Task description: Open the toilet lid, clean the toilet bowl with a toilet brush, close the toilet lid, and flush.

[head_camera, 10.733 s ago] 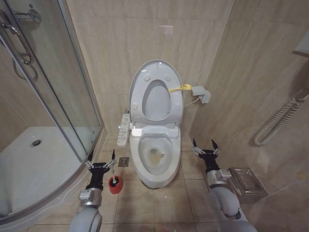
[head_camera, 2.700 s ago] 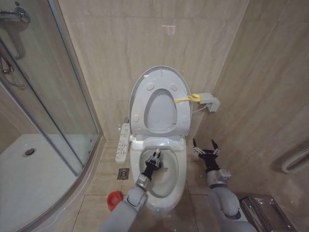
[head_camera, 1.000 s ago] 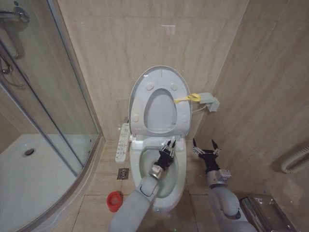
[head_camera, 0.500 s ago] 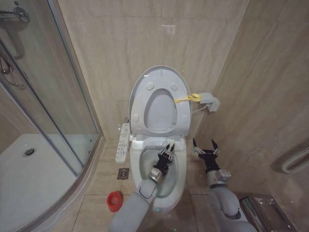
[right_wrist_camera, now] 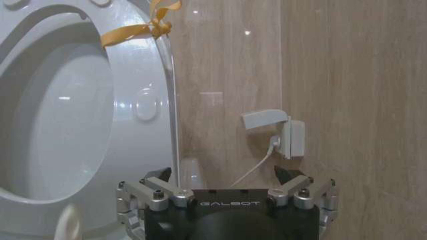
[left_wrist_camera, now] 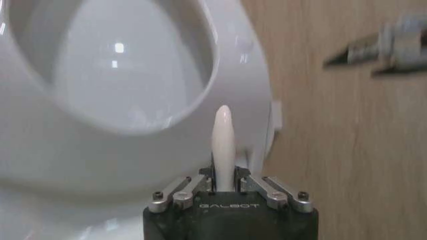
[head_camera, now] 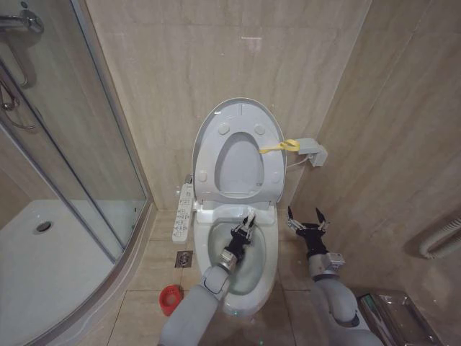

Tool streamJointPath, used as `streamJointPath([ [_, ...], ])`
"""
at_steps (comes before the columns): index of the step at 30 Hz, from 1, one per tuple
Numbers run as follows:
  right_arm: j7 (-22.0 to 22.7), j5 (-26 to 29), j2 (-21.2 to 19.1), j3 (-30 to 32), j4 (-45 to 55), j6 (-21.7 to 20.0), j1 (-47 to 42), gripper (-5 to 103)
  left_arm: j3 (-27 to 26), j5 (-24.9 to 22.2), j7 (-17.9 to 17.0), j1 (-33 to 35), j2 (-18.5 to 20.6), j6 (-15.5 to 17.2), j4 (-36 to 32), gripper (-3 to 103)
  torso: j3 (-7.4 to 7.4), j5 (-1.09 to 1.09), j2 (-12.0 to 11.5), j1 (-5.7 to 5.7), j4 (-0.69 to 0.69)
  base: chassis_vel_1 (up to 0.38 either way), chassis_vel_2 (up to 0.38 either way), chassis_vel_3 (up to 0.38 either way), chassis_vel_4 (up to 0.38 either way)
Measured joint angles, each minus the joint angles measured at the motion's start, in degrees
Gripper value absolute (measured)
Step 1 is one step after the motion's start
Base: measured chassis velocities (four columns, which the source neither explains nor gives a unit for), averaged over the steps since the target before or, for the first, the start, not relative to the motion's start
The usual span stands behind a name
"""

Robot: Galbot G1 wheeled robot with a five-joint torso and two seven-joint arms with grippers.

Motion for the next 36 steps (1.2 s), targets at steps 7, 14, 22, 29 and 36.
streamJointPath([
  [7,0.00,0.00,0.00,0.00,0.00,0.00,0.00,100,0.71,0.47,0.09,-0.04,-0.87,-0.15,2.39,19,0.00,0.00,0.00,0.00,0.01,0.000,0.000,0.000,0.000],
  [14,0.00,0.00,0.00,0.00,0.00,0.00,0.00,100,-0.87,1.09,0.11,-0.64,0.20,-1.09,5.41,19,0.00,0.00,0.00,0.00,0.02,0.000,0.000,0.000,0.000],
  [22,0.00,0.00,0.00,0.00,0.00,0.00,0.00,100,-2.55,1.21,-0.24,0.15,2.11,-1.17,0.54,19,0.00,0.00,0.00,0.00,0.02,0.000,0.000,0.000,0.000],
  [29,0.00,0.00,0.00,0.00,0.00,0.00,0.00,100,-2.11,1.02,-0.10,0.62,1.49,-1.23,1.79,19,0.00,0.00,0.00,0.00,0.00,0.000,0.000,0.000,0.000],
  [36,-0.02,0.00,0.00,0.00,0.01,0.00,0.00,100,-1.56,0.07,0.39,0.66,0.48,-1.91,5.03,19,-0.01,0.03,0.01,-0.01,0.02,0.000,0.000,0.000,0.000],
])
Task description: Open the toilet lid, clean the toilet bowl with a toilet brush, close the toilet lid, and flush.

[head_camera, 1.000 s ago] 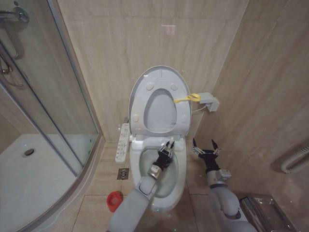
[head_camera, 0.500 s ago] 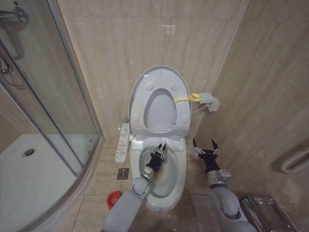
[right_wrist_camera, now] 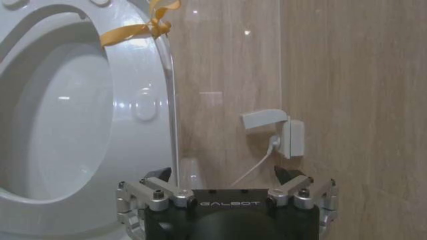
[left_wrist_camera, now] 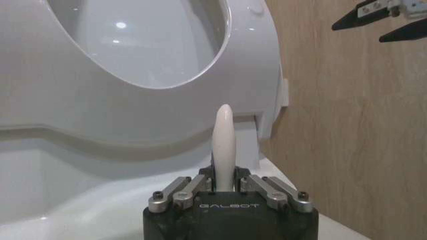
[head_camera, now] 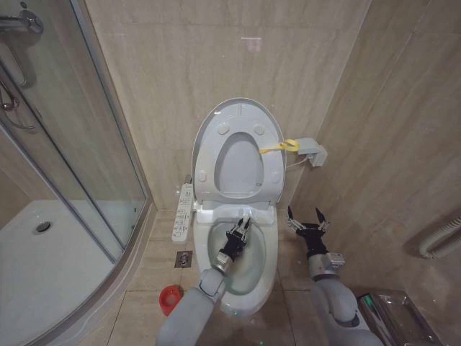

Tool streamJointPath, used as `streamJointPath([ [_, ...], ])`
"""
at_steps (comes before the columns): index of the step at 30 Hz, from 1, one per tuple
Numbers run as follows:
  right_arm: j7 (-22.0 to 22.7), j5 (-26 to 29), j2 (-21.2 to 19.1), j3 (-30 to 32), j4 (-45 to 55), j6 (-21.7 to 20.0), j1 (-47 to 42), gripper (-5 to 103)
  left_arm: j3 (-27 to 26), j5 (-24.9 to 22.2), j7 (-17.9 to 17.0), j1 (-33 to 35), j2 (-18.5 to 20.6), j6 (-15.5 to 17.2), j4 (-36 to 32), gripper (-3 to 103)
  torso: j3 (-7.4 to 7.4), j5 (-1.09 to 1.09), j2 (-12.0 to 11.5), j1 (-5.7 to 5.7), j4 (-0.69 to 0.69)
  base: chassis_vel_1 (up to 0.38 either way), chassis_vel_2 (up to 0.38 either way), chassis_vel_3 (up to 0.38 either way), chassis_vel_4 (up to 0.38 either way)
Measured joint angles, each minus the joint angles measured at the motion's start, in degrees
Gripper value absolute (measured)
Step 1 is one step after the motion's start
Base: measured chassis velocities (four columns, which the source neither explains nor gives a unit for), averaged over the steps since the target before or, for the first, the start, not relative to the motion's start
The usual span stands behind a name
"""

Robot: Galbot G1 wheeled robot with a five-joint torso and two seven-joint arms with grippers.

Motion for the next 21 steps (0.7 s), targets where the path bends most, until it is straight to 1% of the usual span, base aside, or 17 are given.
streamJointPath([
  [5,0.02,0.00,0.00,0.00,0.00,0.00,-0.01,100,0.17,0.02,0.01,0.15,0.02,0.03,-0.91,19,0.02,-0.02,-0.01,0.01,0.01,0.000,0.000,0.000,0.000],
  [6,0.02,0.00,0.00,0.00,0.00,0.00,0.00,100,0.15,0.12,-0.02,0.28,0.15,0.20,-2.15,19,0.02,-0.03,-0.01,0.02,-0.02,0.000,0.000,0.000,0.000],
  [8,0.02,0.00,0.00,0.00,0.00,0.00,0.00,100,0.06,0.69,-0.15,1.04,0.67,0.78,-5.53,19,0.02,-0.03,-0.01,0.02,-0.02,0.000,0.000,0.000,0.000],
  [9,0.02,0.00,0.00,0.00,0.00,0.00,0.00,100,0.06,0.69,-0.15,1.04,0.67,0.78,-5.53,19,0.02,-0.03,-0.01,0.02,-0.02,0.000,0.000,0.000,0.000],
  [11,0.02,0.00,0.00,0.00,0.00,0.00,0.00,100,-0.06,0.95,-0.37,2.23,1.45,1.59,-9.61,19,0.02,-0.03,-0.01,0.01,-0.02,0.000,0.000,0.000,0.000],
  [13,0.02,0.00,0.00,0.00,0.00,0.00,0.00,100,-0.09,0.98,-0.43,2.68,1.73,1.87,-10.84,19,0.02,-0.03,-0.01,0.01,-0.02,0.000,0.000,0.000,0.000],
  [16,0.02,0.00,0.00,0.00,0.00,0.00,0.00,100,-0.39,1.20,-0.87,6.03,3.67,3.71,-19.10,19,0.02,-0.03,-0.01,0.01,0.00,0.000,0.000,0.000,0.000],
  [17,0.02,0.00,0.00,0.00,0.00,0.00,0.00,100,-0.39,1.20,-0.87,6.03,3.67,3.71,-19.10,19,0.02,-0.03,-0.01,0.01,0.00,0.000,0.000,0.000,0.000],
  [21,0.02,0.00,0.00,0.00,0.00,0.00,0.00,100,-1.12,2.55,-1.16,9.32,5.79,5.23,-27.44,19,0.02,-0.03,-0.01,0.01,0.00,0.000,0.000,0.000,0.000],
])
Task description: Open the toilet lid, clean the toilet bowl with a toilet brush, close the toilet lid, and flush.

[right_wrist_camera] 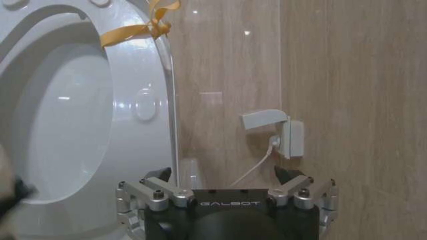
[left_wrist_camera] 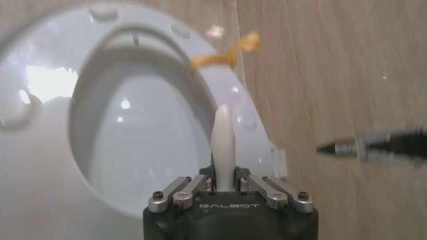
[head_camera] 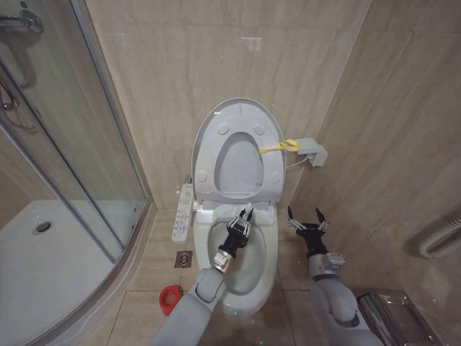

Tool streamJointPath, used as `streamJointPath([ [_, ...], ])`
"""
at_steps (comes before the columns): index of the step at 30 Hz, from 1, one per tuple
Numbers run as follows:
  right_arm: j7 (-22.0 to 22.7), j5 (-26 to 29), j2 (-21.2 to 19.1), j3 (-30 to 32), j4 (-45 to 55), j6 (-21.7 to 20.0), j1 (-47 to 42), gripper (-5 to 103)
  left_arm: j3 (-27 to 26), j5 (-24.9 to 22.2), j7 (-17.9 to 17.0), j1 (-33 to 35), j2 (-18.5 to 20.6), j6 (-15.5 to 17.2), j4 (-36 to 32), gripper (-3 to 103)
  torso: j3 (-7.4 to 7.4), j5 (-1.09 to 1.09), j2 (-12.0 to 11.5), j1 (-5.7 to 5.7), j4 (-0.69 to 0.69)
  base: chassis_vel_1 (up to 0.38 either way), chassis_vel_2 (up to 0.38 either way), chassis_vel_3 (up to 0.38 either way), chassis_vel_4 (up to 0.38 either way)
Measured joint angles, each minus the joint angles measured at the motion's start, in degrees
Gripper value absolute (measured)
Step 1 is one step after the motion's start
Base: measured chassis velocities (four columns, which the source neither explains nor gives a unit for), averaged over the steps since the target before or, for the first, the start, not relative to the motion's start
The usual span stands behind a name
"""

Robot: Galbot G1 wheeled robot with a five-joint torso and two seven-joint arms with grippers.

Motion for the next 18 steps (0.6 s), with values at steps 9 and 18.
streamJointPath([
  [9,0.00,0.00,0.00,0.00,0.00,0.00,0.00,100,-1.66,1.28,-1.32,7.25,4.08,3.10,-14.21,19,0.00,0.00,0.00,0.00,0.00,0.000,0.000,0.000,0.000],
  [18,0.00,0.00,0.00,0.00,0.00,0.00,0.00,100,-7.56,1.56,-2.29,18.51,7.58,4.17,-28.17,19,-0.01,0.00,0.00,0.00,0.00,0.000,0.000,0.000,0.000],
])
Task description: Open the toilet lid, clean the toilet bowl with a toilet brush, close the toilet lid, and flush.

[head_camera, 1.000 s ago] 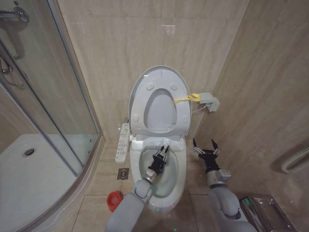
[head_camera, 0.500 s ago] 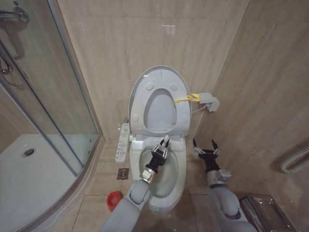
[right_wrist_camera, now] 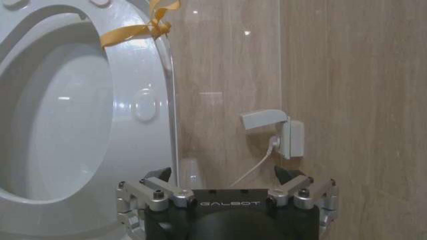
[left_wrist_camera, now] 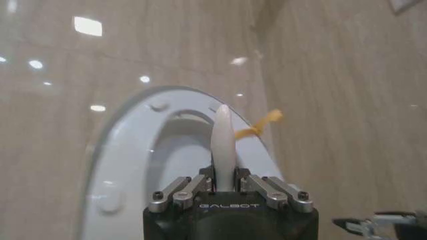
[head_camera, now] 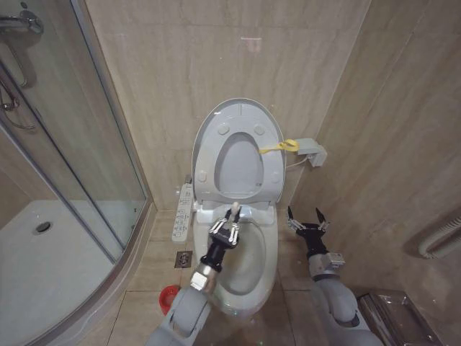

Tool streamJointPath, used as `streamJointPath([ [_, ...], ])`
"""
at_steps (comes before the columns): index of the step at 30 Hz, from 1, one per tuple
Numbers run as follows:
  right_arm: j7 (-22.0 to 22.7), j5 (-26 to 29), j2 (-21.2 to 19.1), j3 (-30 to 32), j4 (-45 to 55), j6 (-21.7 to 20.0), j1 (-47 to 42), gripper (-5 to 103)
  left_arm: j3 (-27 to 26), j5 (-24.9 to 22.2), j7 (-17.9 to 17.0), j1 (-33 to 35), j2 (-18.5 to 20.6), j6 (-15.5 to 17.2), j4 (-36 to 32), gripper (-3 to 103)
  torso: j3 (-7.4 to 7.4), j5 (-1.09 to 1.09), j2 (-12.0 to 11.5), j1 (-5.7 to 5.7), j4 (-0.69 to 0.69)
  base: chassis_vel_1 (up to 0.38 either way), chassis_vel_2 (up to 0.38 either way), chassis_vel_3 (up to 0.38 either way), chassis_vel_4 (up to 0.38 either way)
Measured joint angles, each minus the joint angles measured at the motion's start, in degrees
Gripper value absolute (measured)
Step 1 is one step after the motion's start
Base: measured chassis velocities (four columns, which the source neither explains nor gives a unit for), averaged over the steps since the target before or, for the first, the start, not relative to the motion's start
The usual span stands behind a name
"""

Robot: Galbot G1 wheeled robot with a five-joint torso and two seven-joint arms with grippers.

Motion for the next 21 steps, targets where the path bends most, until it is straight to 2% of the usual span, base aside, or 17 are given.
streamJointPath([
  [5,0.00,0.00,0.00,0.00,0.00,0.00,0.00,100,-2.85,-0.08,-0.83,5.00,0.84,0.08,-4.69,19,0.00,0.00,0.00,0.00,0.00,0.000,0.000,0.000,0.000],
  [10,-0.01,0.00,0.00,0.00,0.00,0.00,0.00,100,-10.15,0.62,-2.44,13.19,0.62,-0.99,-10.22,19,0.00,0.00,0.00,0.00,0.00,0.000,0.000,0.000,0.000],
  [11,-0.01,0.00,0.00,0.00,0.00,0.00,0.00,100,-10.15,0.62,-2.44,13.19,0.62,-0.99,-10.22,19,0.00,0.00,0.00,0.00,0.00,0.000,0.000,0.000,0.000],
  [15,0.00,0.00,0.00,0.00,0.00,0.00,0.00,100,-13.42,1.74,-3.42,17.17,0.00,-2.81,-11.20,19,0.00,0.00,0.00,0.00,0.00,0.000,0.000,0.000,0.000],
  [18,0.00,0.00,0.00,0.00,0.00,0.00,0.00,100,-15.58,1.95,-4.69,22.03,-0.75,-5.71,-11.28,19,0.00,0.01,0.00,0.00,0.00,0.000,0.000,0.000,0.000],
  [21,0.00,0.00,0.00,0.00,0.00,0.00,0.00,100,-16.05,1.97,-5.31,23.01,-1.17,-7.02,-10.27,19,0.00,0.01,0.00,-0.01,0.00,0.000,0.000,0.000,0.000],
])
